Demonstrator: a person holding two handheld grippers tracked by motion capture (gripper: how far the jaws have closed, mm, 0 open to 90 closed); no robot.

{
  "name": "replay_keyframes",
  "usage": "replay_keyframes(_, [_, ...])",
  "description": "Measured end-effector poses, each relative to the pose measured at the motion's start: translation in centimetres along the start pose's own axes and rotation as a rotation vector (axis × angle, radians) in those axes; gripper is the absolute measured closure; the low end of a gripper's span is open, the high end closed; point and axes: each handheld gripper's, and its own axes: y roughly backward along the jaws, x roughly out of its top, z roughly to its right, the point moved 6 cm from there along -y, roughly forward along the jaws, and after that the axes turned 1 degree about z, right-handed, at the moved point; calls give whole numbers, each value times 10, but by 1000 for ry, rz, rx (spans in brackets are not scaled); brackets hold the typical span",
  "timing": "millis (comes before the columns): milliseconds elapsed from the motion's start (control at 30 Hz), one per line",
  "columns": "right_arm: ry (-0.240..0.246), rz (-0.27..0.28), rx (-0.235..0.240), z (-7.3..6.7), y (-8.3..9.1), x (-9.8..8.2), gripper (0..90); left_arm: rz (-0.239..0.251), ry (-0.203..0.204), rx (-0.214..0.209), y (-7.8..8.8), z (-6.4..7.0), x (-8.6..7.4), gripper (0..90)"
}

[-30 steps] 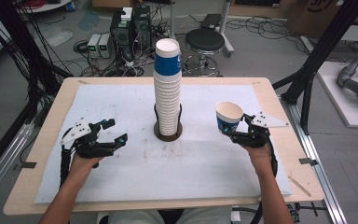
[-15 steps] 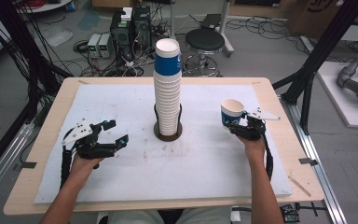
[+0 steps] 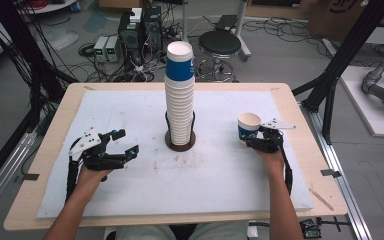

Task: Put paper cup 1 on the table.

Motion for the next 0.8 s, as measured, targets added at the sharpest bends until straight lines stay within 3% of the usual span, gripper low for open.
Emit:
replay_keyframes(133, [-10, -26, 13, 3, 6, -4, 244, -1, 2, 1, 0, 0, -1, 174])
replay_keyframes(200, [-41, -45, 24, 5, 10, -9, 208, 1, 4, 3, 0, -1, -1, 175])
replay_keyframes(467, [-17, -111, 31, 2, 23, -14, 206, 0, 5, 6, 0, -3, -1, 174])
replay_keyframes(667, [-6, -101, 40, 0, 35, -12, 207, 2, 11, 8, 1, -3, -1, 174])
replay_keyframes(767, [-14, -70, 63, -4, 47, -11, 206, 1, 15, 4, 1, -2, 0, 174])
replay_keyframes(800, [-31, -49, 92, -7, 57, -11, 206, 3, 16, 5, 1, -3, 0, 174])
